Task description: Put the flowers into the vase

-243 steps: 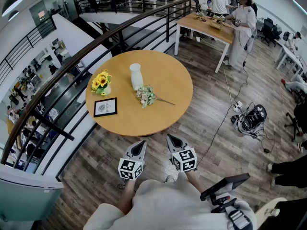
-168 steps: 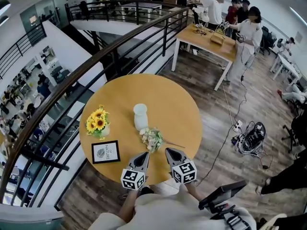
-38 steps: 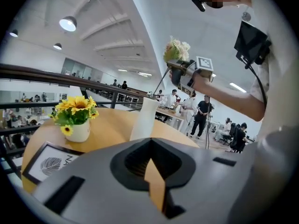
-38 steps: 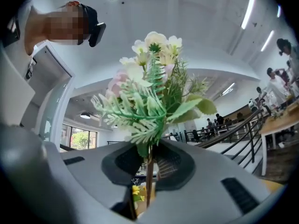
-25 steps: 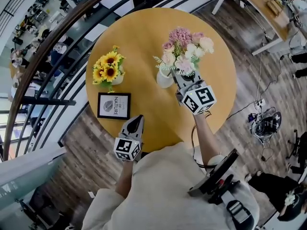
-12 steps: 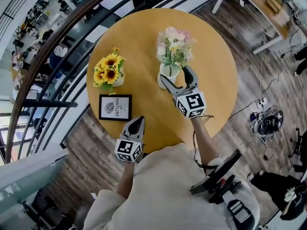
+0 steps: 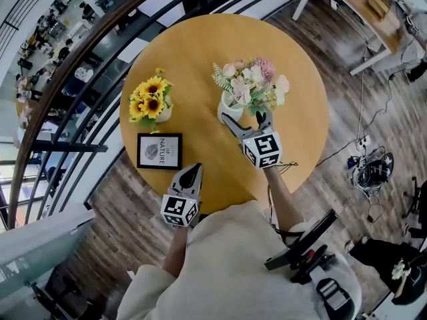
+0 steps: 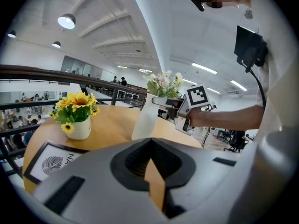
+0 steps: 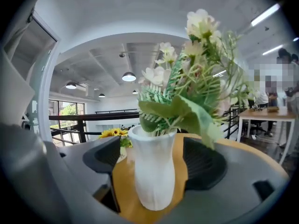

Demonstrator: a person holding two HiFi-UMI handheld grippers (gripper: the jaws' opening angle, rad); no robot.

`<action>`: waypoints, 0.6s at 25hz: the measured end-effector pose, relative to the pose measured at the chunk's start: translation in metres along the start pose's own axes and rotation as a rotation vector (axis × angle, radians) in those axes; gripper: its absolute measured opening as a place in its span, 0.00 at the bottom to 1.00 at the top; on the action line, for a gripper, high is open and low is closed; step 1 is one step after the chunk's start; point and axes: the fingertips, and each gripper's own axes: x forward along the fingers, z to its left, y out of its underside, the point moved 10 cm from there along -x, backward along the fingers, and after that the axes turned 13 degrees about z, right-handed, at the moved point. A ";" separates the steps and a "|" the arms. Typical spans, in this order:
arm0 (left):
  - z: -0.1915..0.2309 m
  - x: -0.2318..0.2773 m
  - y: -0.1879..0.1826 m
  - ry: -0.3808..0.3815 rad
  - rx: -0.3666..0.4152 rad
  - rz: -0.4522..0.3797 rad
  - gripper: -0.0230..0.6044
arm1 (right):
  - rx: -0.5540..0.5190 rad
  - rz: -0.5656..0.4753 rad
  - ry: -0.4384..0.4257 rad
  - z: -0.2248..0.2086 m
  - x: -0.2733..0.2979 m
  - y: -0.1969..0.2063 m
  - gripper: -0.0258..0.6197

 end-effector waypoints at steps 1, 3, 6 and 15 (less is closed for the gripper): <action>-0.001 0.000 0.000 0.001 0.001 0.000 0.05 | 0.003 0.010 0.002 -0.001 0.000 0.001 0.68; -0.003 0.001 -0.001 0.002 0.002 0.000 0.05 | 0.016 0.030 0.003 -0.003 0.000 0.005 0.68; -0.003 0.003 -0.003 0.006 0.010 -0.004 0.05 | 0.042 0.056 -0.003 -0.005 -0.003 0.013 0.68; -0.023 0.023 -0.013 0.058 0.066 -0.018 0.05 | 0.117 0.083 -0.013 -0.009 -0.053 0.045 0.49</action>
